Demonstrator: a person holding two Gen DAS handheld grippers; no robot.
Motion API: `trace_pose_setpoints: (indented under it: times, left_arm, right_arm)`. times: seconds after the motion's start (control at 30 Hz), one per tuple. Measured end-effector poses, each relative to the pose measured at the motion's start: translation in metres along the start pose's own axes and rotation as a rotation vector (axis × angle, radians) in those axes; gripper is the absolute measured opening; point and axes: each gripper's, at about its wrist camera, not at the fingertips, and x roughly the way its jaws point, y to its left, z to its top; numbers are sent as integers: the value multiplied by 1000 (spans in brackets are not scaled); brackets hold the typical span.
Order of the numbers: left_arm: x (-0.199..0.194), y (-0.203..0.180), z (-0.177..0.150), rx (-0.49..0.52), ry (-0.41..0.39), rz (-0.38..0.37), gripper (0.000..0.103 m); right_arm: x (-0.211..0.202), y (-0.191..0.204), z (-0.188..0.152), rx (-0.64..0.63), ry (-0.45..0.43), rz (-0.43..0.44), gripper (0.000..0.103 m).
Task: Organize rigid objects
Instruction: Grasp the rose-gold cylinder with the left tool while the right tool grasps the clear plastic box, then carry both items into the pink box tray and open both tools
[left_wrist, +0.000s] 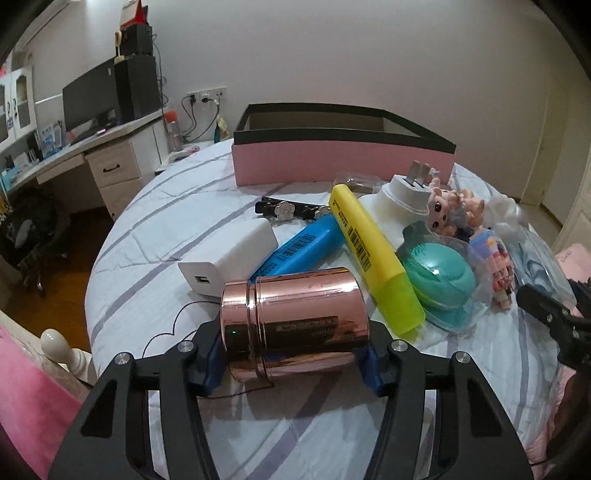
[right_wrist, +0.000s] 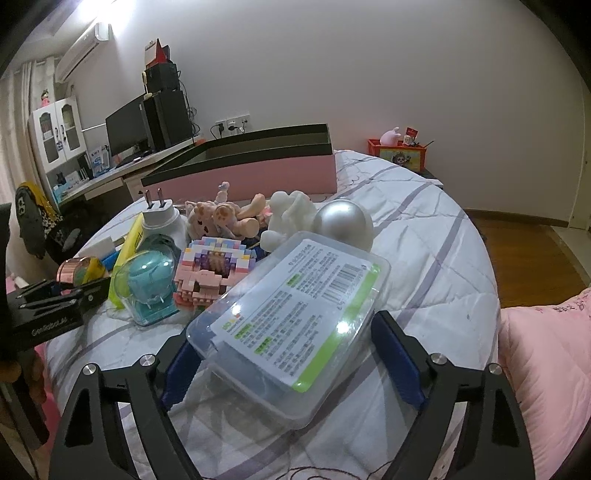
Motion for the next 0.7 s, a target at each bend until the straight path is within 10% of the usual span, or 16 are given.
trace_pose_setpoints:
  times: [0.7]
  left_arm:
    - [-36, -16, 36, 19, -83, -139, 58]
  right_arm:
    - [-17, 10, 35, -3, -107, 51, 82]
